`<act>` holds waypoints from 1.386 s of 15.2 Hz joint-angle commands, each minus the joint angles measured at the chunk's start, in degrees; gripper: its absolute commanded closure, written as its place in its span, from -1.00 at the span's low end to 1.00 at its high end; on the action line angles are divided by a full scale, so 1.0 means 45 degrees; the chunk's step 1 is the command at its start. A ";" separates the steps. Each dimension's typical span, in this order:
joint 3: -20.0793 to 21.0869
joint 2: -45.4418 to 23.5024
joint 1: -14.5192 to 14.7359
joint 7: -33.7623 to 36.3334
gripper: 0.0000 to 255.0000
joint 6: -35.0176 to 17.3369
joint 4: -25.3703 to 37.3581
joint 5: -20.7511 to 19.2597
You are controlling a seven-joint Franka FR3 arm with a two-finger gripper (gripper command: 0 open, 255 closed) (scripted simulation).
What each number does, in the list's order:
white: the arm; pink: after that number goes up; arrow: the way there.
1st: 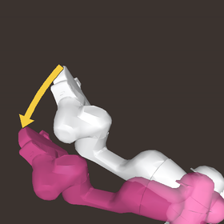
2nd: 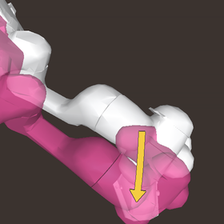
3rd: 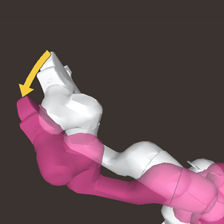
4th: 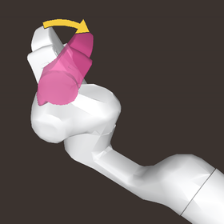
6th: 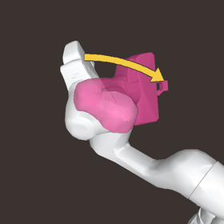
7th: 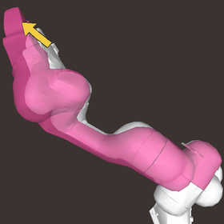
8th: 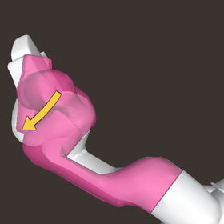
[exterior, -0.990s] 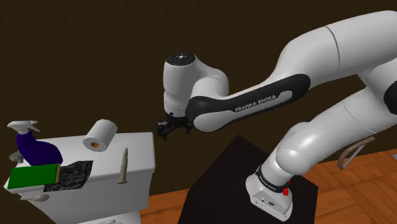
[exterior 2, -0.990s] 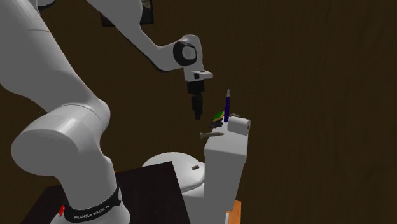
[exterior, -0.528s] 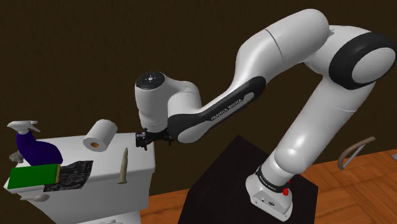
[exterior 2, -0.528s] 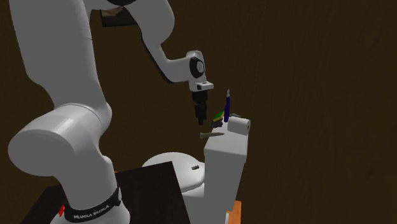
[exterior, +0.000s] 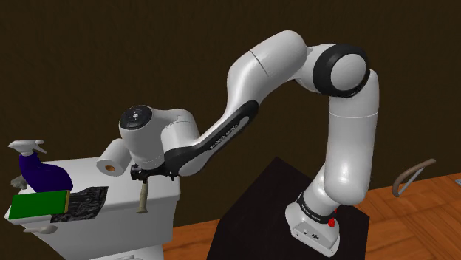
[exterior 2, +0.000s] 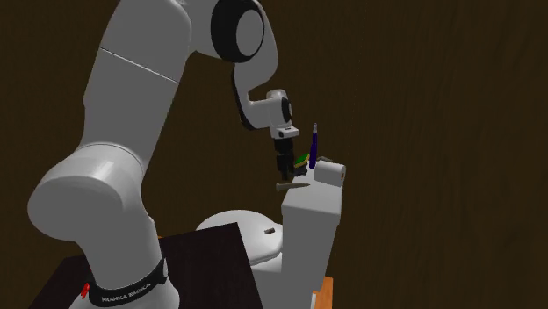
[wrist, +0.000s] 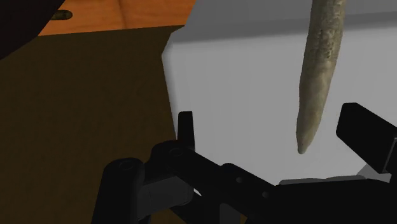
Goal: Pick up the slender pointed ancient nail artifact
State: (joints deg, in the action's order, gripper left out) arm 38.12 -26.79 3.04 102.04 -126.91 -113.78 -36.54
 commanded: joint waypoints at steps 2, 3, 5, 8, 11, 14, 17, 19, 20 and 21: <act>-0.0710 -0.1638 0.1024 0.0900 -1.00 0.0433 0.1803 -0.0777; -0.0925 -0.2152 0.1337 0.1120 -1.00 0.0559 0.2406 -0.0957; -0.1171 -0.2746 0.1696 0.1337 -1.00 0.0709 0.3136 -0.1128; -0.1352 -0.3093 0.1819 0.1518 -1.00 0.0445 0.3174 -0.1363; -0.1536 -0.3451 0.1945 0.1696 -1.00 0.0190 0.3238 -0.1596; -0.1634 -0.3643 0.2013 0.1787 -1.00 0.0059 0.3281 -0.1716; -0.1633 -0.3634 0.2012 0.1799 1.00 0.0049 0.3259 -0.1719; -0.1651 -0.3699 0.2031 0.1780 1.00 0.0058 0.3341 -0.1730; -0.1653 -0.3739 0.2060 0.1766 1.00 0.0100 0.3423 -0.1722; -0.1639 -0.3729 0.2067 0.1745 1.00 0.0141 0.3458 -0.1701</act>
State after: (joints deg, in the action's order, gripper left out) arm 30.94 -43.19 12.35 109.88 -126.28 -98.09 -44.18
